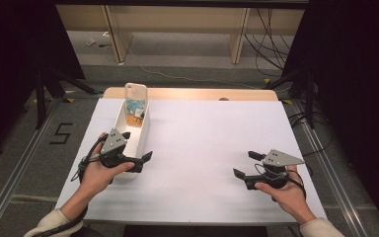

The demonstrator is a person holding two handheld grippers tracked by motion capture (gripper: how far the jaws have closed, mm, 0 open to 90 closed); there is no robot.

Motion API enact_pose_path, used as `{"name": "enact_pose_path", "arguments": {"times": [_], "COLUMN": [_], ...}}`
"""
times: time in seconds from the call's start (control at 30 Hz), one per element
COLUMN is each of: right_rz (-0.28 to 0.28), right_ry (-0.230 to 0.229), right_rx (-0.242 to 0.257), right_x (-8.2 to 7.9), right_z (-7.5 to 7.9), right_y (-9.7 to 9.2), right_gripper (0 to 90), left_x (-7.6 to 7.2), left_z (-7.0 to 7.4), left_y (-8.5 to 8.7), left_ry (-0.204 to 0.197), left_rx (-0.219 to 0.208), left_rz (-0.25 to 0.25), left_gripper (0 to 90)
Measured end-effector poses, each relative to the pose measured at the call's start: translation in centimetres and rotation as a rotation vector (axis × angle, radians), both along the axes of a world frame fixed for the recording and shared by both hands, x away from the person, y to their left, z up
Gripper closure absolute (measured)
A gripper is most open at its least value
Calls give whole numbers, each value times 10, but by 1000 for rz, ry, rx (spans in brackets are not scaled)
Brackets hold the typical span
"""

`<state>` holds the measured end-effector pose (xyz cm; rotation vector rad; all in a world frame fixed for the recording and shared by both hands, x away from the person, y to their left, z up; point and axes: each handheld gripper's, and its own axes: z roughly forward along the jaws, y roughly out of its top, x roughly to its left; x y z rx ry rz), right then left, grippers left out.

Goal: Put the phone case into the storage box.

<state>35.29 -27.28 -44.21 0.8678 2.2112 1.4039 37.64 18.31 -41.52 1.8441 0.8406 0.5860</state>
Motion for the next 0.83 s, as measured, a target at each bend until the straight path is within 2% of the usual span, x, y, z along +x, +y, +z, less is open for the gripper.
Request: {"name": "enact_pose_path", "arguments": {"times": [0.83], "right_rz": [-4], "right_ry": [1], "right_rx": [4], "right_x": [1], "right_z": [0], "right_y": [-1], "right_gripper": [158], "left_x": [-1], "left_z": [1], "left_y": [0], "left_ry": [-3], "left_rx": [-9], "left_rz": [-1], "left_gripper": [0]}}
